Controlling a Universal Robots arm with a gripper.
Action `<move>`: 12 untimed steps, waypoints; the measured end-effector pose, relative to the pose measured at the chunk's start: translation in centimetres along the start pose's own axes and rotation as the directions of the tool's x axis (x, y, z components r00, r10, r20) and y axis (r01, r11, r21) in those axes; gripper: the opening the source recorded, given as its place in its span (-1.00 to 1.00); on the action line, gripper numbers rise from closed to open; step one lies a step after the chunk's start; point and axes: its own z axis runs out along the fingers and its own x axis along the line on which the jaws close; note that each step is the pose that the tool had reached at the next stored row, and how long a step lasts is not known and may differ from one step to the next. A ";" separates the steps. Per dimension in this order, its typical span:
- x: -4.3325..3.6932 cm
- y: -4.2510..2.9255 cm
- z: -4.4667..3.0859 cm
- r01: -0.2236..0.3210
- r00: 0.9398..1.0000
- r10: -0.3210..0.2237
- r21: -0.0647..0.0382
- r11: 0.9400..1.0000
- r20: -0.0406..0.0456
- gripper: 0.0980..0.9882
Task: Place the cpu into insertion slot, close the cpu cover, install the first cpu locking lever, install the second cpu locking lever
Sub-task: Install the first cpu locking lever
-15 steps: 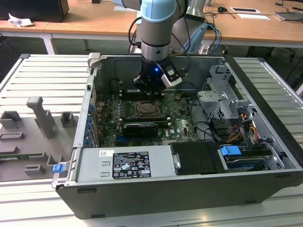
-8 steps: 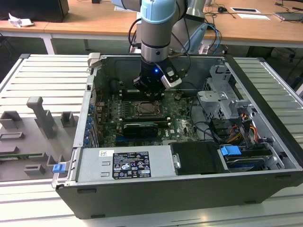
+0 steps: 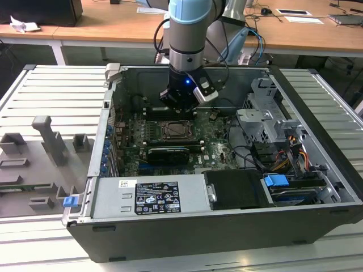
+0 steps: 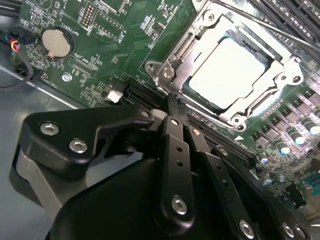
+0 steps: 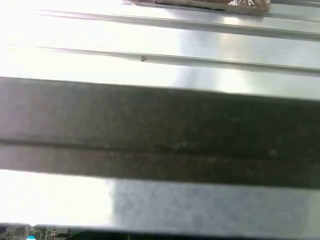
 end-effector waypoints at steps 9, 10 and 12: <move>0.02 -0.33 -0.03 0.000 1.000 0.000 0.000 1.000 0.000 -0.98; 0.02 -0.35 -0.03 0.000 1.000 0.000 0.000 1.000 0.000 -0.98; 0.03 -0.41 -0.04 0.000 1.000 0.000 0.000 1.000 0.000 -0.98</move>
